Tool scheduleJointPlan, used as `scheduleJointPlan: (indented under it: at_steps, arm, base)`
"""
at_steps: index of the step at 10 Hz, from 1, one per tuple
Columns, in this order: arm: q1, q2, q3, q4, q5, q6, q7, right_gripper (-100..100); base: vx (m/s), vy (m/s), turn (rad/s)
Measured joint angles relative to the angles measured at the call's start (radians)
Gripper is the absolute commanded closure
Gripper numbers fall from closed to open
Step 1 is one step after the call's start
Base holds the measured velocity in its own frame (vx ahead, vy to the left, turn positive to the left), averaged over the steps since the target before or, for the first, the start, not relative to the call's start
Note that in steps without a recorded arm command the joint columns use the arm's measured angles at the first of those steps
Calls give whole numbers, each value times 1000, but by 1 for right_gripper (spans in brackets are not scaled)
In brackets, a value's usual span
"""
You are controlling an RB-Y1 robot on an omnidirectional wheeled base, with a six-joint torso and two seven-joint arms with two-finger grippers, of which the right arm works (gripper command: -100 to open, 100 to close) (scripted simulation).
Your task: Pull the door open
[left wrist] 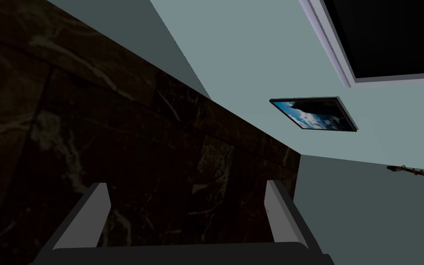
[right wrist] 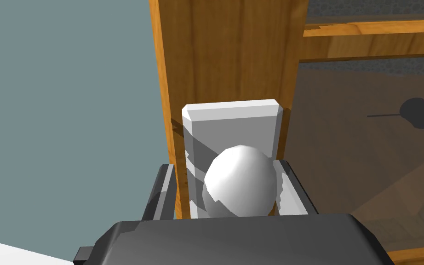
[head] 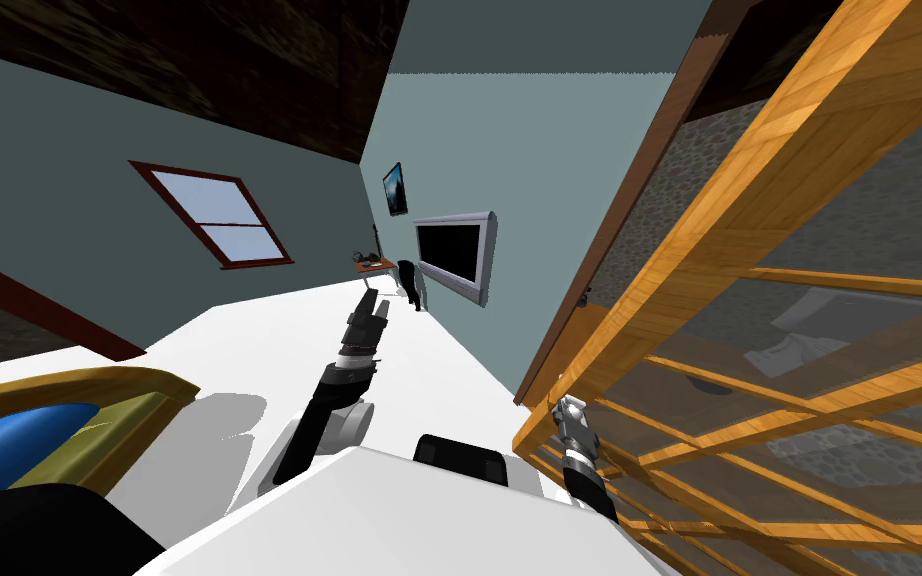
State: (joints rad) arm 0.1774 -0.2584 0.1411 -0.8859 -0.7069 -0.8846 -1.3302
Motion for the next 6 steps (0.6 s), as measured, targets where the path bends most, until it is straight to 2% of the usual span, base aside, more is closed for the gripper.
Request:
scheduleJointPlan:
  at_steps: [1, 3, 6]
  arm:
    - [0, 0, 0, 0, 0, 0, 0, 100]
    - [9, -30, 19, -1, 9, -14, -32, 100]
    - [30, -64, 58, -4, 25, -24, -81, 100]
  base:
    - [-143, -16, 176]
    - [-234, -39, 169]
    - [-225, -9, 154]
